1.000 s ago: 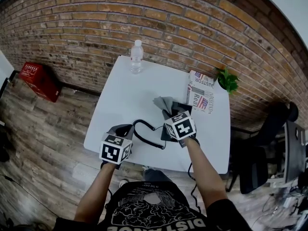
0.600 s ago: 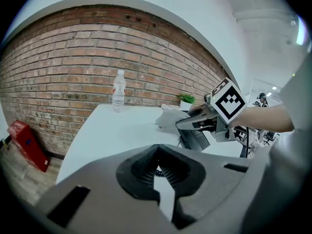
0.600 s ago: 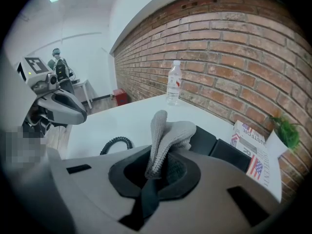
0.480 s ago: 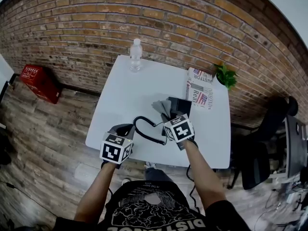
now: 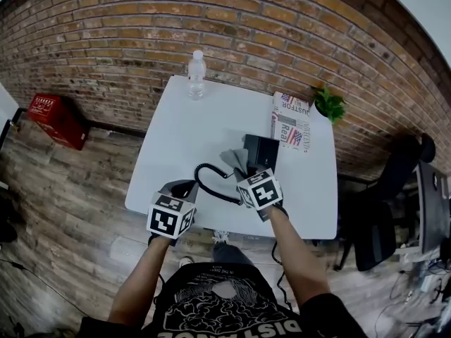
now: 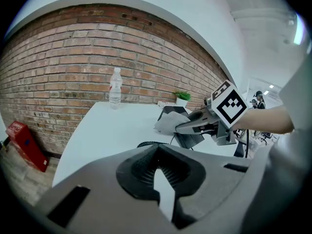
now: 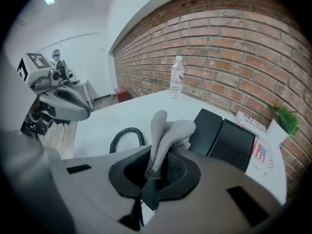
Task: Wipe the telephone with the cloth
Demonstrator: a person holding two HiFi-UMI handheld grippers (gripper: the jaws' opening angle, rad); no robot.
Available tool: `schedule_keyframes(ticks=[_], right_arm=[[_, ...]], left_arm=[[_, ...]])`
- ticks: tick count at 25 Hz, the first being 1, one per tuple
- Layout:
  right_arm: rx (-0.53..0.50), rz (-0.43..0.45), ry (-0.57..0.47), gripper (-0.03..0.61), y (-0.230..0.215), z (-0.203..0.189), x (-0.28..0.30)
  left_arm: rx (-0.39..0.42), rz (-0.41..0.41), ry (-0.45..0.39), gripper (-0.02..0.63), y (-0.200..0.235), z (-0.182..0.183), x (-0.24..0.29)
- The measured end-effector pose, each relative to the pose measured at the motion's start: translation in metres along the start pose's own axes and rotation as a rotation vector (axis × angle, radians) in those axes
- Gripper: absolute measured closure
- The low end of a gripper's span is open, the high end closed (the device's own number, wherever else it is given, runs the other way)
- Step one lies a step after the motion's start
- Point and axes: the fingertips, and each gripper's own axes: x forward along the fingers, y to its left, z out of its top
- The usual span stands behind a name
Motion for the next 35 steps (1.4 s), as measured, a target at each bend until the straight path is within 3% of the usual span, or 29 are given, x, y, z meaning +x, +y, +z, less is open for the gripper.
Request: schedule_keyframes(ticks=[28,35], right_arm=[[0.078,0.039,0.053,0.568,0.044,-0.050,-0.007],[0.061,0.027,0.016,0.568,0.039,-0.039,-0.017]], left_arm=[[0.024,-0.017,0.012,0.607,-0.010,-0.022,-0.026],[0.023,-0.012,0.010,0.607,-0.008,-0.022,-0.024]])
